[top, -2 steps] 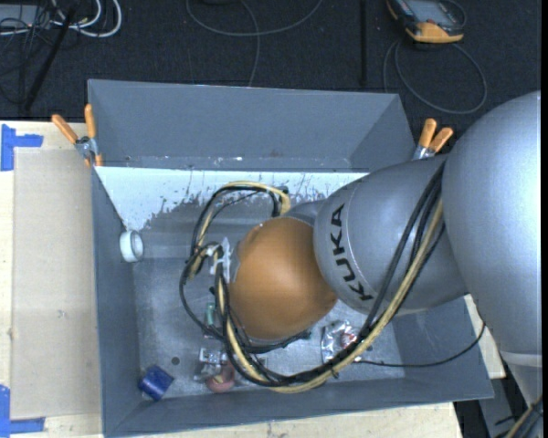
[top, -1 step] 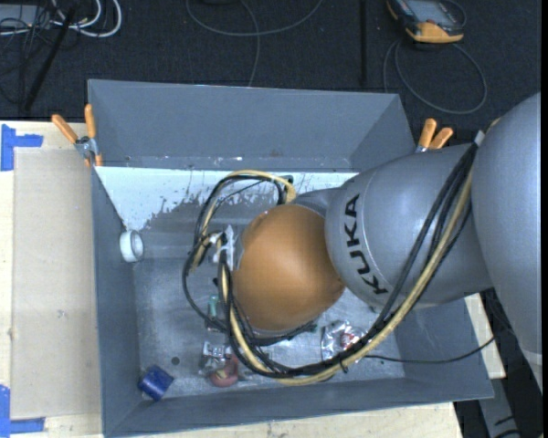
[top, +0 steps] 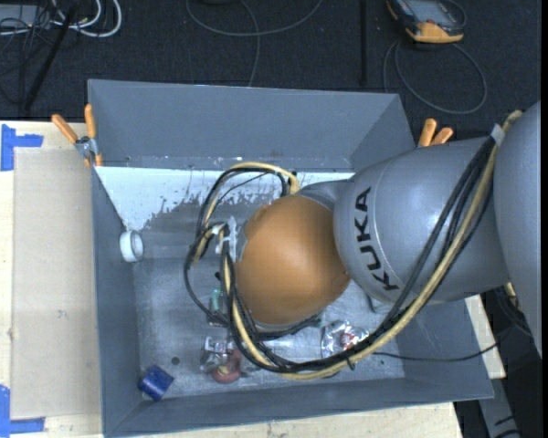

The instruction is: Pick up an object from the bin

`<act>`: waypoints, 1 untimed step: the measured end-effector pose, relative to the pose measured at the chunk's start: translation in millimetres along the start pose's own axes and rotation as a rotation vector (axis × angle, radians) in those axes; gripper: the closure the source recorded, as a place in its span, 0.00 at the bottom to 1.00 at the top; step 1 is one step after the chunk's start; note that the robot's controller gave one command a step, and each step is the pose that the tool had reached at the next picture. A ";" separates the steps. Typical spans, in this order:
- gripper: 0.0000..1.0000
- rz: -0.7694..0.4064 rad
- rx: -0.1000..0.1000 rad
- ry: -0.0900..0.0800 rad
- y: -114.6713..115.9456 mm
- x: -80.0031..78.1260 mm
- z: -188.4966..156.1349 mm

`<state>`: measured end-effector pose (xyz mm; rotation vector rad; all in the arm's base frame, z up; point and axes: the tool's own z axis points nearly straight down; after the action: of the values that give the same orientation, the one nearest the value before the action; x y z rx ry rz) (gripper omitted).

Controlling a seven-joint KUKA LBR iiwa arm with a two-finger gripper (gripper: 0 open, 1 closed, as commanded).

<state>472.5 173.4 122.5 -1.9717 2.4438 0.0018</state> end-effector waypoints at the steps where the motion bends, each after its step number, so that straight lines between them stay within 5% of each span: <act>1: 1.00 0.007 -0.002 0.001 0.0 -0.2 -1.7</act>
Offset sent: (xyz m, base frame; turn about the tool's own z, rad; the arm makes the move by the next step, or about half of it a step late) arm 0.0001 -0.0001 0.0026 0.0000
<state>472.5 173.6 124.2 -1.9644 2.4515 0.0034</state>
